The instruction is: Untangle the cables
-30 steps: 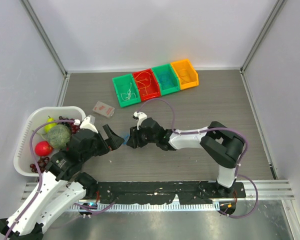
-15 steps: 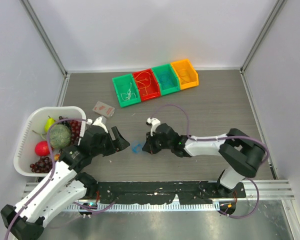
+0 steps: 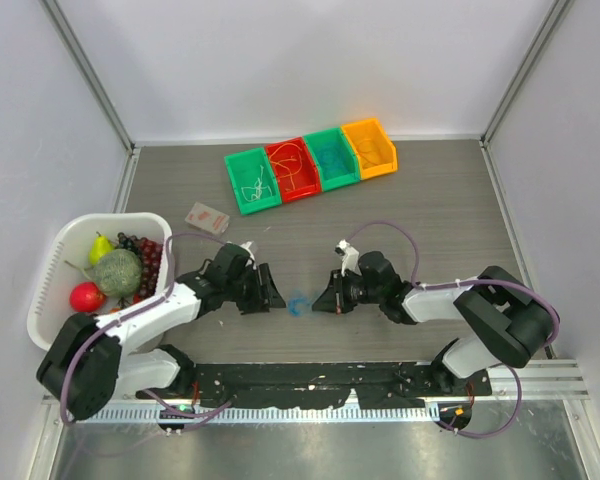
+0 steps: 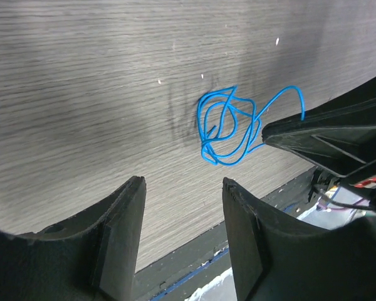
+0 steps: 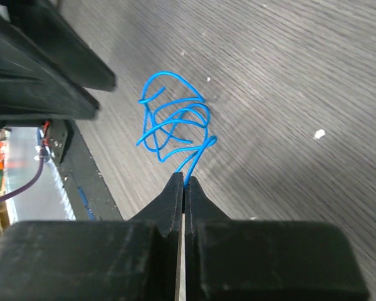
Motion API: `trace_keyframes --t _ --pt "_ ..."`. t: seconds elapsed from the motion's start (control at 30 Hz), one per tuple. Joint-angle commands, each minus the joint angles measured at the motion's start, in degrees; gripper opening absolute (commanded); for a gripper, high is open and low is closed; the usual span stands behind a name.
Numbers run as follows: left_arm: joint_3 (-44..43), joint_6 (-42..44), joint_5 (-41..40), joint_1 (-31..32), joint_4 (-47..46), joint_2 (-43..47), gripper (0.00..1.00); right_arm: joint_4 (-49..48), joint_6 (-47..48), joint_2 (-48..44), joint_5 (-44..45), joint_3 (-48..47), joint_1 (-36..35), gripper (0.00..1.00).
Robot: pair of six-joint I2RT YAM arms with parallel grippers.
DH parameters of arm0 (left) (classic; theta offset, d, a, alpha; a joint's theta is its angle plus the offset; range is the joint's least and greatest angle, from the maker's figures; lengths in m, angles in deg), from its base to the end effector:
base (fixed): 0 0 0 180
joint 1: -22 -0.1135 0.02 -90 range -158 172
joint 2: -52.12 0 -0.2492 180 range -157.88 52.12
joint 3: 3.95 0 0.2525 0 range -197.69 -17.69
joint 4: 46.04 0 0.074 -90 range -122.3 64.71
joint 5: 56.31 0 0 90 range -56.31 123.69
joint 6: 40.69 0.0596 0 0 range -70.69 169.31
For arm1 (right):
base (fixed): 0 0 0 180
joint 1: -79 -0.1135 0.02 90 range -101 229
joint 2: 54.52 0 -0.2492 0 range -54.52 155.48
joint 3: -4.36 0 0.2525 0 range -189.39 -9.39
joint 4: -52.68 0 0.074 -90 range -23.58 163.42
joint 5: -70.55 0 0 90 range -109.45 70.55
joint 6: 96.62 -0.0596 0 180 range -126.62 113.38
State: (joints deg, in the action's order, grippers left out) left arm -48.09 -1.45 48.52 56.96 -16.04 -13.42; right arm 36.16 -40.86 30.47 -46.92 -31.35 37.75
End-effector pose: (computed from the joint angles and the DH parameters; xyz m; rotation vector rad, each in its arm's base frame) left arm 0.1831 -0.1466 0.1453 -0.2472 2.6691 -0.8933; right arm 0.1846 0.1985 0.1017 -0.4533 2.3099 1.2304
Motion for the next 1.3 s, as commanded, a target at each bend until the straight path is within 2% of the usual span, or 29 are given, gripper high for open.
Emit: trace_keyframes --t 0.0,0.3,0.47,0.67,0.83,0.87,0.93,0.97,1.0,1.03,1.07,1.13,1.2,1.27 --pt "-2.3 3.1 2.3 2.1 -9.5 -5.2 0.56 -6.6 -1.4 -1.4 -4.4 -0.1 1.2 0.01" --pt "-4.5 4.2 2.6 2.1 -12.6 -13.1 0.42 -6.5 -0.9 -0.8 -5.5 0.0 2.8 0.01" --pt "-5.6 5.0 1.2 2.1 -13.3 -13.7 0.39 -6.7 -0.7 0.1 -5.8 0.0 3.0 0.01" --pt "-7.3 4.3 3.4 2.0 -15.7 -17.6 0.37 -7.4 -0.7 1.4 -6.3 -0.2 3.1 0.01" --pt "-8.0 4.5 3.7 2.1 -15.9 -19.4 0.25 -7.3 -0.5 1.3 -6.2 -0.3 3.1 0.01" --pt "-8.2 4.8 3.5 2.0 -15.9 -19.4 0.19 -7.0 -0.3 1.0 -6.1 -0.2 3.1 0.01" --pt "-9.2 5.7 2.2 2.0 -14.9 -18.8 0.0 -6.0 0.0 0.4 -5.3 -0.2 3.1 0.01" --pt "-9.6 6.4 0.0 2.0 -12.8 -17.6 0.0 -2.9 1.0 -0.1 -2.5 -0.5 3.0 0.01" --pt "-10.0 7.0 -2.4 2.0 -10.6 -16.2 0.0 4.5 2.4 -1.7 -0.1 -1.1 3.1 0.01" --pt "-10.2 7.5 -5.4 2.1 -8.0 -14.5 0.0 9.0 2.9 -3.1 9.6 -2.3 3.1 0.01" --pt "-10.3 8.0 -8.1 2.1 -5.4 -12.4 0.0 17.4 3.6 -5.5 15.7 -3.1 3.1 0.01" --pt "-10.0 8.7 -13.3 2.0 -1.2 -7.7 0.0 26.3 5.6 -9.6 30.5 -4.6 3.0 0.01" --pt "-9.0 8.8 -16.0 2.0 0.5 -3.1 0.0 29.1 6.3 -13.9 31.9 -4.6 2.6 0.02" --pt "-7.9 8.3 -15.3 2.0 1.1 0.7 0.0 33.0 6.9 -16.9 33.2 -5.4 1.2 0.07"
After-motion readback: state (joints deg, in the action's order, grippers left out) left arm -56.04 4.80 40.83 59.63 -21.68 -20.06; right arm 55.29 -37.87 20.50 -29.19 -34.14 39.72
